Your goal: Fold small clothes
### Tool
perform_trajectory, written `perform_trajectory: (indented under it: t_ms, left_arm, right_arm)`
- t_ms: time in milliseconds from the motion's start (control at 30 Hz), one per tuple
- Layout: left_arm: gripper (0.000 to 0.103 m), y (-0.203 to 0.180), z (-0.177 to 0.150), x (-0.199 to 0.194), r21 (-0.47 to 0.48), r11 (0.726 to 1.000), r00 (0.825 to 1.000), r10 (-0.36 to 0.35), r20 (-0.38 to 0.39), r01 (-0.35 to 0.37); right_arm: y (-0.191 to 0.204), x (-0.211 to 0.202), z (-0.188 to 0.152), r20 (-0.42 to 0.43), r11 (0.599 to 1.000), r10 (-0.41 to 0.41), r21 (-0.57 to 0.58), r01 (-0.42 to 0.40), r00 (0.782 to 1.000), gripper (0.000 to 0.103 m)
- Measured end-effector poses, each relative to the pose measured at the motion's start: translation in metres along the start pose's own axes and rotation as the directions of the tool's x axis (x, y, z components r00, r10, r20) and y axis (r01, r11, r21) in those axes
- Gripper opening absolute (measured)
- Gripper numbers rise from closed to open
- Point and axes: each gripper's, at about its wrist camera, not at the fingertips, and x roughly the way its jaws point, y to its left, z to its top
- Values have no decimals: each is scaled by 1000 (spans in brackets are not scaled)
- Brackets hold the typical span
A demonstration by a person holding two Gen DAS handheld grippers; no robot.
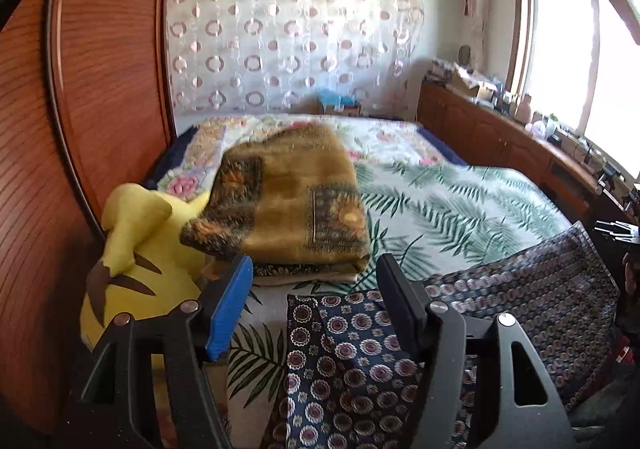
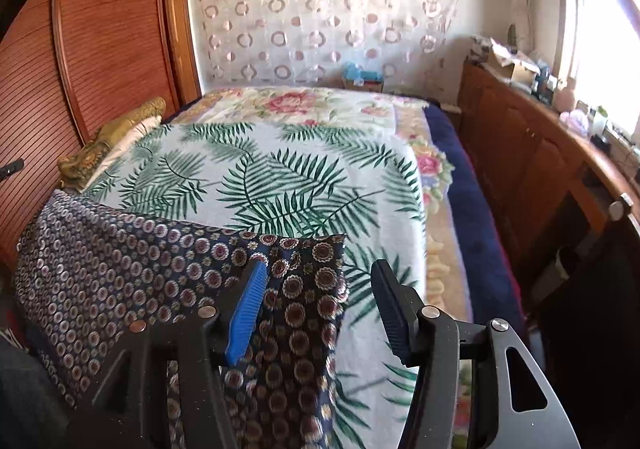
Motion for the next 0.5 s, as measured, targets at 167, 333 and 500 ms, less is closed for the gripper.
perform_trajectory:
  t_ms: [167, 333, 500]
  left_arm:
    - [65, 3, -11, 34, -1, 1000, 996, 6, -94, -6]
    - [65, 7, -28, 57, -4, 1000, 981, 14, -195, -15]
    - [65, 5, -41, 67, 6, 1000, 966, 1, -257, 0]
  right_arm:
    - [-7, 33, 7, -76, 1000, 0, 12, 1, 997, 57]
    - [-16, 53, 7, -140, 999, 11, 47, -5, 990, 57]
    - [-17, 54, 9, -140, 999, 20, 35, -16, 990, 58]
